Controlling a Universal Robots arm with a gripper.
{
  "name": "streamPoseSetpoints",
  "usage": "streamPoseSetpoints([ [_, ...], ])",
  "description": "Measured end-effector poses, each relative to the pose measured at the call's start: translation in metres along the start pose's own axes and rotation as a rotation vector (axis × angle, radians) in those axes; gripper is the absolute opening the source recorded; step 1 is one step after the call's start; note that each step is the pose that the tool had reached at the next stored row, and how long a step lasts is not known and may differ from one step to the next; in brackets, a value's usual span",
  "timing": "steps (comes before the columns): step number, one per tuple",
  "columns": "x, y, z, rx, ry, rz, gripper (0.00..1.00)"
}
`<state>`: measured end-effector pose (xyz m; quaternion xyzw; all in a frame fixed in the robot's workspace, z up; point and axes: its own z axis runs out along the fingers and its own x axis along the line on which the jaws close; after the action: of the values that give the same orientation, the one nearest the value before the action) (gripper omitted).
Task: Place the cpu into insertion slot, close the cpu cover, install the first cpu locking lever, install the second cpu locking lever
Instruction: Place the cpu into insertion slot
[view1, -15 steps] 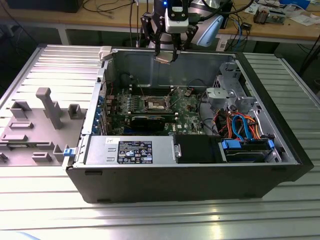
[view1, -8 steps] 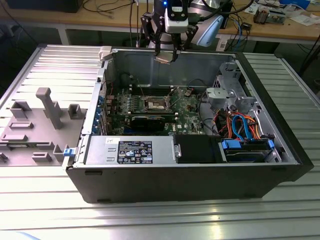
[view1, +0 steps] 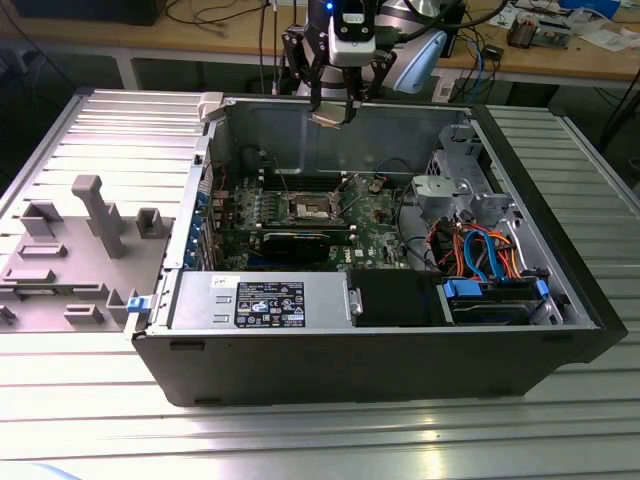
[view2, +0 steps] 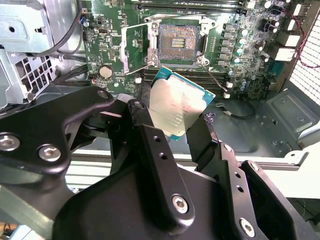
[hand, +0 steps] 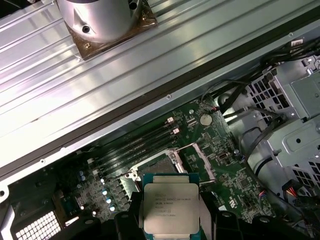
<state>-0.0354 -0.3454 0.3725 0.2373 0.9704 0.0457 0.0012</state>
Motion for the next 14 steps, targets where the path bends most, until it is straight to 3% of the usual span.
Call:
streamPoseSetpoints([
  [14, 0.0, 0.0, 0.0, -0.0004, -0.0022, 0.025, 0.53],
])
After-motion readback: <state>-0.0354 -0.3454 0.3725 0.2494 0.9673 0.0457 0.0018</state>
